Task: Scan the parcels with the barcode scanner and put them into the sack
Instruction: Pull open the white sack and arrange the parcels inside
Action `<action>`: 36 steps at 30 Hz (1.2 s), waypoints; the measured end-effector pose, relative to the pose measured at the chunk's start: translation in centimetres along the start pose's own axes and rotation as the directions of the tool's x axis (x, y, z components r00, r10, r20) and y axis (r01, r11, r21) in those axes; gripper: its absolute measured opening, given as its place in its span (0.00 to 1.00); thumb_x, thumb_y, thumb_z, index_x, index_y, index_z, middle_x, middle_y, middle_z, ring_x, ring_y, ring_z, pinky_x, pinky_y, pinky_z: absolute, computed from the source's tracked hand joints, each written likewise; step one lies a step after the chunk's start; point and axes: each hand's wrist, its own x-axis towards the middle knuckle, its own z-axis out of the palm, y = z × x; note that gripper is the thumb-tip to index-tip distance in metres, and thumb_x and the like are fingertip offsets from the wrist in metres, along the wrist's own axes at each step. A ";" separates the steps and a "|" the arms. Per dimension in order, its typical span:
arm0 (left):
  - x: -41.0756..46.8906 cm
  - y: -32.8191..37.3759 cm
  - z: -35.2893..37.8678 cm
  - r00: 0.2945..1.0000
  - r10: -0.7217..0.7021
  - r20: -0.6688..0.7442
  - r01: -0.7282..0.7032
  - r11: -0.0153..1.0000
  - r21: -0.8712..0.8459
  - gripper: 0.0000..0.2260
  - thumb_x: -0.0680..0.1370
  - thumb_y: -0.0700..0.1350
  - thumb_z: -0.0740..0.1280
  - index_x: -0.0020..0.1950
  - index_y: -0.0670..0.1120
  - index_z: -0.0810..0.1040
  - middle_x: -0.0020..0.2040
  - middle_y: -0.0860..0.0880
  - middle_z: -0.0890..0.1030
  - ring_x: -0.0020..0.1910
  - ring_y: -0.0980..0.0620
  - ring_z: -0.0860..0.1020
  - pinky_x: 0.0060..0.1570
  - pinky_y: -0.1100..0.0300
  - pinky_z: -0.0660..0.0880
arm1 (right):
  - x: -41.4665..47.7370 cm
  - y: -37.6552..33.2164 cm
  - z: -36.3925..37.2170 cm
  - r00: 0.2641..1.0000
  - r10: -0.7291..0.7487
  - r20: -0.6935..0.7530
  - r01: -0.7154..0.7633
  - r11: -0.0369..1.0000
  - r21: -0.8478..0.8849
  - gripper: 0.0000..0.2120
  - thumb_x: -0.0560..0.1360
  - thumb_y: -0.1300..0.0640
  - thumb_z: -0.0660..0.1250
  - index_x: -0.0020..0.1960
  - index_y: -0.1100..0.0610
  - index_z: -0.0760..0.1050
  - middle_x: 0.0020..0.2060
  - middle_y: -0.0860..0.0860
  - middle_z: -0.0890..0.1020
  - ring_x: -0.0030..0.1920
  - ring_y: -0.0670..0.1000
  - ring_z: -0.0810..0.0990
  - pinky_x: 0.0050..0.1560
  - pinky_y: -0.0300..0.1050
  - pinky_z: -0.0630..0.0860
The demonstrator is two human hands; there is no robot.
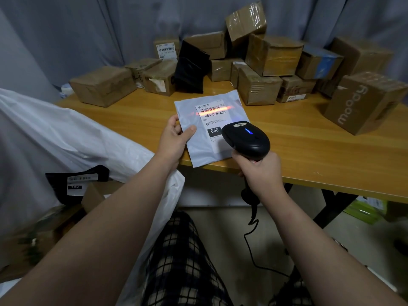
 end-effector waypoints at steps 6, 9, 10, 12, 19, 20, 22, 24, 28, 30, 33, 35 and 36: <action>-0.2 0.3 0.2 1.000 -0.004 -0.018 0.004 1.000 0.014 0.16 0.78 0.37 0.67 0.61 0.51 0.68 0.54 0.51 0.81 0.50 0.57 0.82 0.44 0.62 0.79 | -0.2 -0.3 0.1 1.000 -0.006 -0.008 0.006 1.000 0.019 0.20 0.66 0.48 0.70 0.38 0.67 0.77 0.28 0.65 0.76 0.30 0.58 0.75 0.35 0.55 0.77; -0.5 0.7 0.3 1.000 0.001 -0.020 -0.001 1.000 0.006 0.16 0.78 0.37 0.67 0.62 0.50 0.67 0.54 0.50 0.82 0.51 0.56 0.82 0.45 0.61 0.79 | -0.2 -0.5 0.2 1.000 -0.004 -0.001 0.004 0.999 0.032 0.20 0.65 0.48 0.70 0.39 0.67 0.77 0.29 0.65 0.77 0.31 0.59 0.76 0.35 0.55 0.77; -0.7 1.0 0.4 1.000 0.007 -0.029 -0.007 1.000 0.004 0.16 0.78 0.38 0.67 0.62 0.50 0.67 0.55 0.50 0.82 0.51 0.55 0.82 0.44 0.61 0.80 | -0.3 -0.6 0.2 1.000 0.001 0.004 -0.001 0.999 0.038 0.19 0.65 0.48 0.70 0.39 0.66 0.77 0.29 0.64 0.77 0.31 0.57 0.75 0.35 0.54 0.76; -1.3 1.7 0.8 0.998 0.030 -0.050 -0.029 1.000 0.007 0.15 0.78 0.39 0.67 0.61 0.50 0.68 0.54 0.51 0.82 0.50 0.54 0.83 0.43 0.61 0.79 | -0.4 -0.9 0.2 1.000 0.010 0.012 -0.010 0.998 0.054 0.18 0.65 0.49 0.70 0.38 0.65 0.78 0.27 0.60 0.76 0.31 0.52 0.76 0.34 0.50 0.75; -6.8 6.1 -1.3 0.968 0.245 -0.058 -0.240 0.967 0.085 0.12 0.78 0.35 0.67 0.53 0.51 0.72 0.46 0.55 0.84 0.46 0.59 0.82 0.42 0.65 0.77 | -1.5 -4.2 2.7 0.998 -0.025 0.058 0.014 0.984 0.178 0.16 0.64 0.51 0.71 0.31 0.63 0.73 0.25 0.54 0.73 0.30 0.48 0.71 0.32 0.40 0.69; -7.8 6.7 -2.4 0.959 0.273 -0.083 -0.264 0.959 0.106 0.12 0.77 0.34 0.66 0.52 0.51 0.72 0.46 0.55 0.84 0.45 0.59 0.82 0.42 0.65 0.77 | -1.7 -4.7 3.5 0.996 -0.031 0.085 0.014 0.981 0.195 0.16 0.65 0.51 0.71 0.31 0.64 0.73 0.25 0.55 0.73 0.31 0.48 0.71 0.32 0.41 0.69; -9.9 7.5 -5.2 0.931 0.342 -0.128 -0.309 0.924 0.224 0.13 0.77 0.34 0.67 0.51 0.53 0.72 0.46 0.54 0.82 0.45 0.60 0.81 0.43 0.65 0.77 | -2.4 -5.9 5.5 0.985 -0.046 0.164 0.010 0.976 0.217 0.16 0.65 0.52 0.72 0.34 0.66 0.75 0.26 0.59 0.73 0.32 0.49 0.72 0.33 0.44 0.70; -11.8 8.0 -8.5 0.887 0.433 -0.159 -0.333 0.840 0.428 0.13 0.76 0.37 0.69 0.51 0.54 0.72 0.47 0.54 0.80 0.44 0.60 0.79 0.45 0.63 0.76 | -3.3 -6.8 7.9 0.964 -0.056 0.261 0.002 0.979 0.203 0.16 0.66 0.52 0.73 0.37 0.66 0.77 0.28 0.62 0.76 0.32 0.51 0.74 0.34 0.50 0.74; -15.0 8.6 -15.2 0.827 0.531 -0.182 -0.204 0.586 0.785 0.15 0.76 0.37 0.68 0.50 0.57 0.71 0.44 0.56 0.76 0.41 0.62 0.75 0.42 0.70 0.70 | -5.5 -8.4 13.0 0.899 -0.051 0.435 -0.011 0.990 0.137 0.10 0.69 0.55 0.74 0.38 0.63 0.79 0.29 0.60 0.79 0.33 0.58 0.80 0.38 0.56 0.78; -15.8 8.7 -18.3 0.826 0.541 -0.155 -0.094 0.403 0.910 0.12 0.74 0.35 0.68 0.51 0.51 0.73 0.45 0.53 0.72 0.43 0.52 0.73 0.39 0.63 0.67 | -6.5 -9.1 15.2 0.873 -0.034 0.487 -0.021 0.994 0.106 0.09 0.69 0.55 0.73 0.36 0.60 0.78 0.27 0.56 0.79 0.34 0.56 0.81 0.38 0.54 0.79; -15.9 8.5 -21.7 0.859 0.500 -0.109 0.030 0.163 0.986 0.13 0.72 0.34 0.67 0.55 0.42 0.74 0.48 0.48 0.70 0.49 0.44 0.72 0.44 0.56 0.66 | -7.2 -9.4 17.9 0.832 -0.019 0.555 -0.024 0.997 0.070 0.12 0.70 0.54 0.73 0.32 0.58 0.75 0.23 0.49 0.76 0.28 0.47 0.77 0.32 0.47 0.73; -15.3 7.9 -22.9 0.881 0.456 -0.126 0.085 0.109 0.990 0.13 0.72 0.35 0.68 0.55 0.41 0.73 0.50 0.43 0.71 0.49 0.42 0.72 0.41 0.52 0.69 | -7.2 -9.3 19.1 0.818 -0.001 0.576 -0.037 0.998 0.054 0.14 0.70 0.54 0.74 0.30 0.56 0.73 0.22 0.46 0.74 0.27 0.44 0.74 0.32 0.42 0.69; -15.0 7.3 -23.3 0.895 0.426 -0.132 0.107 0.081 0.991 0.13 0.72 0.35 0.68 0.55 0.41 0.73 0.51 0.42 0.72 0.48 0.41 0.72 0.39 0.51 0.70 | -7.2 -9.0 19.6 0.817 0.016 0.576 -0.055 0.997 0.051 0.14 0.70 0.53 0.74 0.31 0.57 0.73 0.23 0.46 0.75 0.28 0.45 0.74 0.33 0.42 0.68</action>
